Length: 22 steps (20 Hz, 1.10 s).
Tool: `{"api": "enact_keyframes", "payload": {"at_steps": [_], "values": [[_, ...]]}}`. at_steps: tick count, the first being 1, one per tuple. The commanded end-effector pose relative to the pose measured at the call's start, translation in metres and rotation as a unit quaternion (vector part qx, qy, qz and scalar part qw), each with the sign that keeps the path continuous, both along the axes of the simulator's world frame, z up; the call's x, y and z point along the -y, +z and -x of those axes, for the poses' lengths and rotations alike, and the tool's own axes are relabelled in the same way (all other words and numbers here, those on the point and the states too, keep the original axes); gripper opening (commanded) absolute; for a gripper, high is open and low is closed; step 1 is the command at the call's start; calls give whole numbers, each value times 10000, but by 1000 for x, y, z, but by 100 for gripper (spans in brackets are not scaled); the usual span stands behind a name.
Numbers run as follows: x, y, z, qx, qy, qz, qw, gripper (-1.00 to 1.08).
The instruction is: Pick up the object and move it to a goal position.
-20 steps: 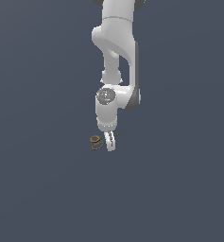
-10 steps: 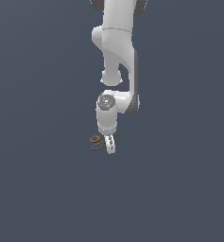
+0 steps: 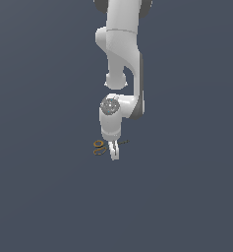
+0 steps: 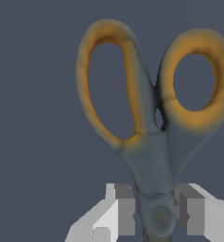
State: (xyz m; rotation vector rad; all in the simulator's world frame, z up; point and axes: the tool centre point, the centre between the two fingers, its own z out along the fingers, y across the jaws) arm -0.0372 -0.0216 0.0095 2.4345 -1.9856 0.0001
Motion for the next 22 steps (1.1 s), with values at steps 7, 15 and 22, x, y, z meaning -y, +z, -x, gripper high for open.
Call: {"api": "enact_keyframes", "payload": {"at_steps": [7,15,22], "values": [[-2,13,-6,0,1,-1,10000,-100],[-5,59,-26,-3,-2,8,10000,-100],[-10,122,-55,-3,-3,15,10000,-100]]}}
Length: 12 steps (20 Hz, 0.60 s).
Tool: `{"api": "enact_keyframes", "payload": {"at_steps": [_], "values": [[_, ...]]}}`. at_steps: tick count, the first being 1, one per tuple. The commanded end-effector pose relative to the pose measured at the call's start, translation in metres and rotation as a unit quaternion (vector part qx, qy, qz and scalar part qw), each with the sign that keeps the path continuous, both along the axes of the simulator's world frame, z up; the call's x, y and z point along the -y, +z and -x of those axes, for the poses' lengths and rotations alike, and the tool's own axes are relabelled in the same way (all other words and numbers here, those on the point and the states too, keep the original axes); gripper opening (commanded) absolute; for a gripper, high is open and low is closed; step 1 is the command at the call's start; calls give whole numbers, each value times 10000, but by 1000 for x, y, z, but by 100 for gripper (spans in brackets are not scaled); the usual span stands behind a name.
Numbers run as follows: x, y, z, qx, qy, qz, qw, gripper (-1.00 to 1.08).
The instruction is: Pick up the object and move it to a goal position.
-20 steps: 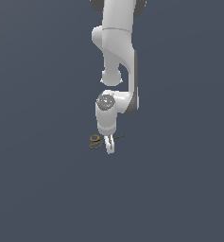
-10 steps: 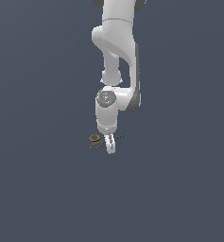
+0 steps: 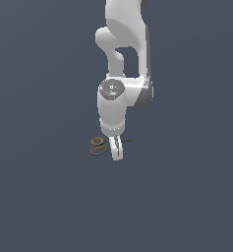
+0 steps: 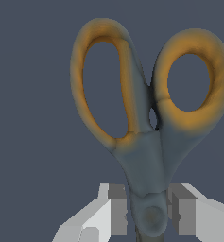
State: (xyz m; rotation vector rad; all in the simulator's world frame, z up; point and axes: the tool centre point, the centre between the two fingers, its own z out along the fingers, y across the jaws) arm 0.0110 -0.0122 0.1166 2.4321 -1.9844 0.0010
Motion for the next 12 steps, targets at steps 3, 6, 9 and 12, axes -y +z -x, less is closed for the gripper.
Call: {"api": "enact_keyframes", "payload": {"at_steps": [3,6,9,12], "values": [[-4,44,-20,3,-1,7,10000,-100],[-6,72,-33,3,2,8,10000,-100],[-9,98,-46,4,5,7,10000,-100],[-11,121,-57,4,7,4,10000,-100]]}}
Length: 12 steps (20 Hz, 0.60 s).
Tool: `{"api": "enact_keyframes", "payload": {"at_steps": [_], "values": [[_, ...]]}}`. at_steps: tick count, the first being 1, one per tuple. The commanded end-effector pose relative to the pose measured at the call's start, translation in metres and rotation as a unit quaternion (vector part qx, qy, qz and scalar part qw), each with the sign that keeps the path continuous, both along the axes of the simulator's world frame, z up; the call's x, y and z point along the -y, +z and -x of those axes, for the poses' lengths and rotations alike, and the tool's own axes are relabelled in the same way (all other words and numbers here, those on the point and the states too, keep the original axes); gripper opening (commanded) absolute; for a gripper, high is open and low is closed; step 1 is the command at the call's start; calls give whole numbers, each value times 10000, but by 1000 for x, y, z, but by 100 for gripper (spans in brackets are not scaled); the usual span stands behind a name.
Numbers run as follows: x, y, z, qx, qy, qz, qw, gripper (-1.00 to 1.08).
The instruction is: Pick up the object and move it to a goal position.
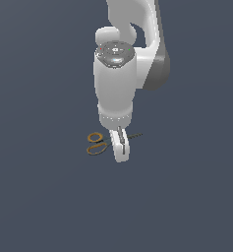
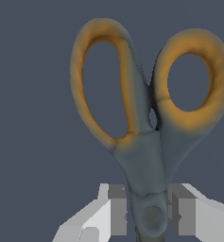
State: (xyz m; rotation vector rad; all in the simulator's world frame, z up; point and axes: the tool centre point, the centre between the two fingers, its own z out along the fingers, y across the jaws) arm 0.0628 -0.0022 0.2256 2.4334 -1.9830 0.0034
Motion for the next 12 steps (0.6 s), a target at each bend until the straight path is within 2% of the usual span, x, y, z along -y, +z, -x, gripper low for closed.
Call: {"api": "enact_keyframes", "payload": {"at_steps": [1,12], "values": [[-2,19,-9,-2,1,0,10000,-100],[-7,71,-37,-1,11,-13,10000,-100]]}}
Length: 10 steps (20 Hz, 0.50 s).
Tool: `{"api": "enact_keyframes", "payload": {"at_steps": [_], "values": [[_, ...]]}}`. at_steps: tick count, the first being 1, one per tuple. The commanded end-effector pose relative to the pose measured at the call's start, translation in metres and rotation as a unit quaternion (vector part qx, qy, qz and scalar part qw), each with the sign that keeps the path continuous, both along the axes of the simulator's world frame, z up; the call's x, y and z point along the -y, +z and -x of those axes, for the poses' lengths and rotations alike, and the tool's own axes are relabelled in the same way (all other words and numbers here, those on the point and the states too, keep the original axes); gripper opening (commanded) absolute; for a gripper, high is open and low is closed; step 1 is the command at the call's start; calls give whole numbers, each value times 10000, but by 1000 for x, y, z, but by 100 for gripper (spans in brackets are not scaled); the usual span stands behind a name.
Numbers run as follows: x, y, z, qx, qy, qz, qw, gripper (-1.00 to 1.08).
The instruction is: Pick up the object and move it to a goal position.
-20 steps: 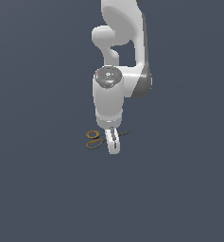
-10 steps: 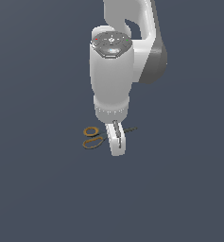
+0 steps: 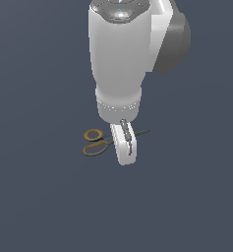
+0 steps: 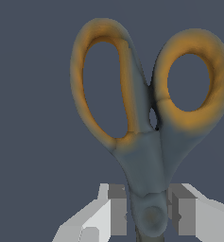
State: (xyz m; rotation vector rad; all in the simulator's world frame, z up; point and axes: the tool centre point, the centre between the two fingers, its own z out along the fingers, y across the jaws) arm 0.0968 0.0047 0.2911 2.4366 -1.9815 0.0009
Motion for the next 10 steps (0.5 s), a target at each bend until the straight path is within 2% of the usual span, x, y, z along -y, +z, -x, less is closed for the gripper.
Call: {"api": "enact_keyframes", "payload": {"at_steps": [1,10], "values": [[-1,8,-4,0,1,-2,10000,-100],[-2,18,-11,1,2,-5,10000,-100]]}}
